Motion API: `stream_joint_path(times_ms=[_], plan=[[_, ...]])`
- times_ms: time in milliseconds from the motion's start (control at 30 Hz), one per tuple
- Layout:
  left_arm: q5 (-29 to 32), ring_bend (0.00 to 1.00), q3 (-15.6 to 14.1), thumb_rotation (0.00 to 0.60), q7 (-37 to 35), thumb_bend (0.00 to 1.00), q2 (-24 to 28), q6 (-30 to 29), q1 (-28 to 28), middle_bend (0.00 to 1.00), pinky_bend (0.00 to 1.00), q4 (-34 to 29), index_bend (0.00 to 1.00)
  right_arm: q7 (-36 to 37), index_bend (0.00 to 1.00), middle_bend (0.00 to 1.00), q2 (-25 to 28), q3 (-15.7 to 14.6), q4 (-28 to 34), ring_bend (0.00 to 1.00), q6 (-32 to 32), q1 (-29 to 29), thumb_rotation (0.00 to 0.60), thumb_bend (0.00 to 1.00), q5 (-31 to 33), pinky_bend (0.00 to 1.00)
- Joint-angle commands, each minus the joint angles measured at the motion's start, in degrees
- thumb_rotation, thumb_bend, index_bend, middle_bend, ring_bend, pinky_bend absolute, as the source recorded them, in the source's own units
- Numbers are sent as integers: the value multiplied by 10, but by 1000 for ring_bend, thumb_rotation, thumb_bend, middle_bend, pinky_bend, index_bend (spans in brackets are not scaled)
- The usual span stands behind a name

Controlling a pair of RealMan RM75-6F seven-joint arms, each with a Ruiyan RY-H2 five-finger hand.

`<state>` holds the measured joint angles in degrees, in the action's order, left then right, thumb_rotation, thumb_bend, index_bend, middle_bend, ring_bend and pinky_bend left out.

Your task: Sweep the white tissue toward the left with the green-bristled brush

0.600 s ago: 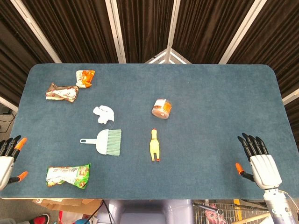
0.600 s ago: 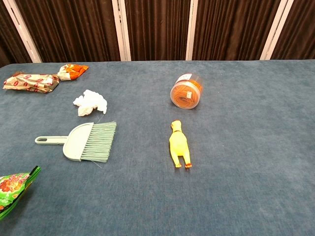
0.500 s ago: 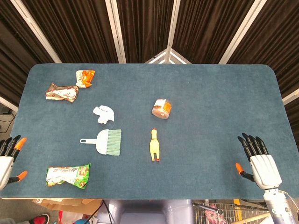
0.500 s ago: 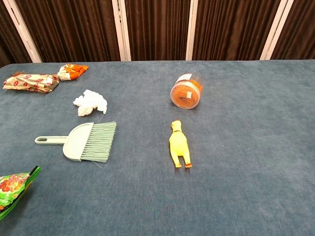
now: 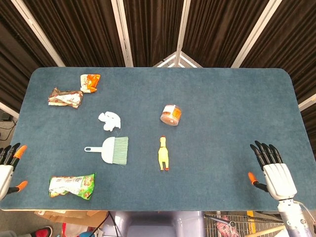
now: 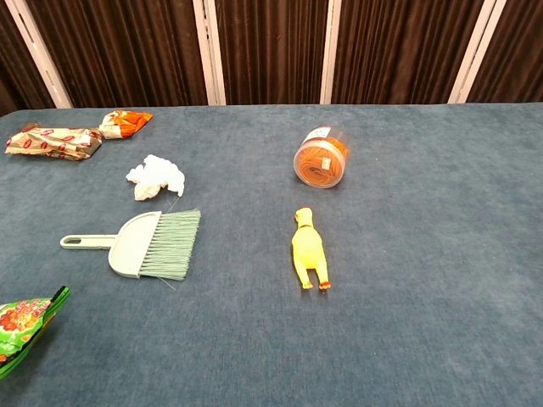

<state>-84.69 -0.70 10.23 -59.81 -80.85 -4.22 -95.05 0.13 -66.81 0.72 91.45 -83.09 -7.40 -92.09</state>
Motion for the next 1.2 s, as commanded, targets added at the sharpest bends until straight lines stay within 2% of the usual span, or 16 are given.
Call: stream_joint_path(times_ms=[33,67,167,233,300,367,433,567,800,867,1033,1133,1200], plan=[[7,68,9,600,10,81,-2,9,-10,0,51,-5,0,1,0,0,0,-1,0,0,2,-1,600,344,-1,0],[10,114,12,600,15,82,-2,14,-15,0,93,-8,0,2,0,0,1,-1,0,0,2,-2,600,344,-2,0],[19,394,29,600,46,82,-4,34,-38,10,361,-13,0,4,0,0,1,-2,1,0,2,-3,600,344,-5,0],[43,631,46,600,70,84,-9,63,-62,77,585,-25,0,5,0,0,1,-2,1,0,4,-3,600,344,-4,0],[88,755,66,600,87,85,-11,112,-93,160,714,-50,23,7,0,0,2,-2,1,0,6,-4,600,343,-2,0],[128,836,81,600,102,86,-12,148,-117,245,795,-67,89,10,0,0,3,-2,2,0,8,-4,600,343,-1,0],[171,886,97,600,129,86,-18,180,-145,330,856,-77,155,12,0,0,4,-1,2,0,8,-5,600,343,0,0],[240,953,115,600,184,86,-40,219,-192,433,937,-76,218,18,0,0,6,-1,2,0,8,-5,600,343,2,0],[365,987,117,600,275,94,-86,252,-258,513,974,-60,347,25,0,0,9,-1,4,0,8,-4,600,344,4,0],[392,992,114,600,295,148,-100,252,-273,534,979,-54,373,27,0,0,10,-1,4,0,8,-3,600,344,5,0],[434,995,101,600,332,395,-120,255,-302,468,981,-49,358,32,0,0,12,-2,4,0,6,-2,600,343,6,0],[446,995,95,600,341,438,-132,253,-314,398,981,-45,288,31,0,0,13,-2,5,0,5,-1,600,344,5,0],[453,995,89,600,345,412,-138,253,-321,371,981,-44,246,30,0,0,13,-2,6,0,4,-1,600,344,5,0]])
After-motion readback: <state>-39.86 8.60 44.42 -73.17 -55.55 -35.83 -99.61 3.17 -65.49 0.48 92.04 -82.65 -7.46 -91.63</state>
